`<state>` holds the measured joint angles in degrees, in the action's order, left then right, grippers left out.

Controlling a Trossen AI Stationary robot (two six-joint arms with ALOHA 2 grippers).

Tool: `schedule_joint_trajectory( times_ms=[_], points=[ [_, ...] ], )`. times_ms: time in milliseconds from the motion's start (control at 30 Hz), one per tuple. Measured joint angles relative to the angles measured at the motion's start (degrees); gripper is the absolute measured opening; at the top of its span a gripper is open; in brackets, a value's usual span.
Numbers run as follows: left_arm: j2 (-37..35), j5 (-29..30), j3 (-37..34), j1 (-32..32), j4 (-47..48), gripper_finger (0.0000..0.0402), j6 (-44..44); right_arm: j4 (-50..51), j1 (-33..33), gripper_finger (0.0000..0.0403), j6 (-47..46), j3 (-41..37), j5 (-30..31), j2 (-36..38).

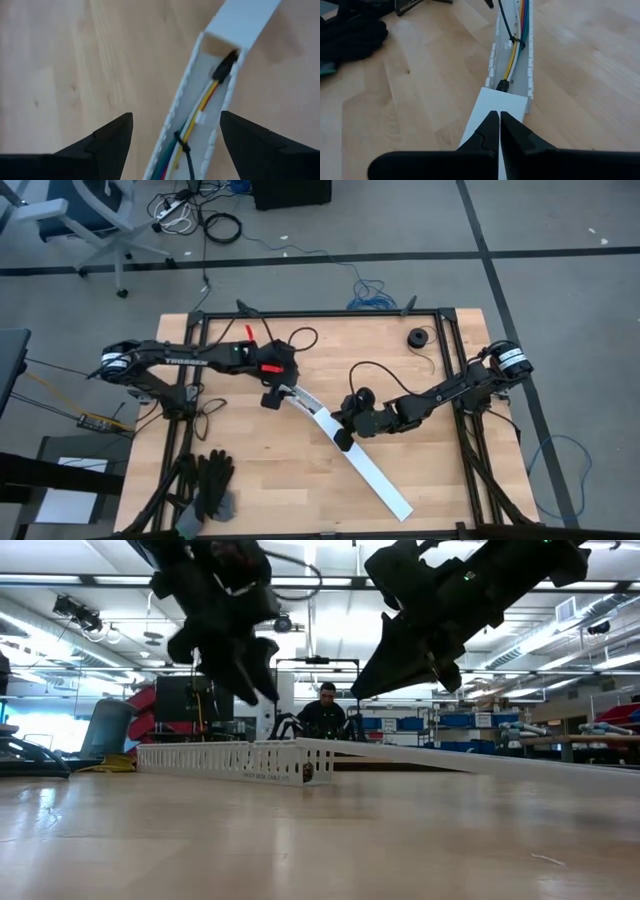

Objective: Ziptie cables
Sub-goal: Close the white cable duct

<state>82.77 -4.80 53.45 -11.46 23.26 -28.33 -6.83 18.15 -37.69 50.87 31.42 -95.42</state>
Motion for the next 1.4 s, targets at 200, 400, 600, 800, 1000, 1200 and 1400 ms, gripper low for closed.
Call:
schedule_joint_trajectory(
  times_ms=[200, 400, 600, 800, 1000, 1200, 1400],
  points=[
    [7.58, 2.21, -0.03, 0.99, 3.78, 0.0278, -4.47, -0.18, -1.53, 0.0, 1.27, 0.0, -3.32, 0.0],
    [9.54, 3.73, 2.98, 1.92, 6.76, 0.0278, -6.14, -0.31, -3.61, 0.0, 2.08, 0.02, -5.96, 0.0],
    [9.54, 2.61, 5.62, 1.95, 8.31, 0.0275, -9.43, -0.45, -4.15, 0.0, 3.37, 0.02, -6.07, 0.0],
    [9.75, -1.69, 5.62, 2.18, 7.85, 0.0264, -10.5, -0.83, -4.15, 0.0, 3.43, 0.02, -6.23, 0.0],
    [10.15, -2.65, 5.62, 2.91, 4.87, 0.0249, -10.67, -2.02, -5.18, 0.0, 3.43, 0.02, -10.05, 0.0],
    [11.47, -2.84, 5.68, 3.71, 1.41, 0.0247, -12.2, -3.31, -5.73, 0.0, 4.39, 0.02, -10.67, 0.0],
    [14.59, -2.98, 8.24, 4.09, 4.04, 0.0247, -12.17, -3.78, -5.66, 0.0, 4.81, 0.02, -11.13, 0.0]
  ],
)
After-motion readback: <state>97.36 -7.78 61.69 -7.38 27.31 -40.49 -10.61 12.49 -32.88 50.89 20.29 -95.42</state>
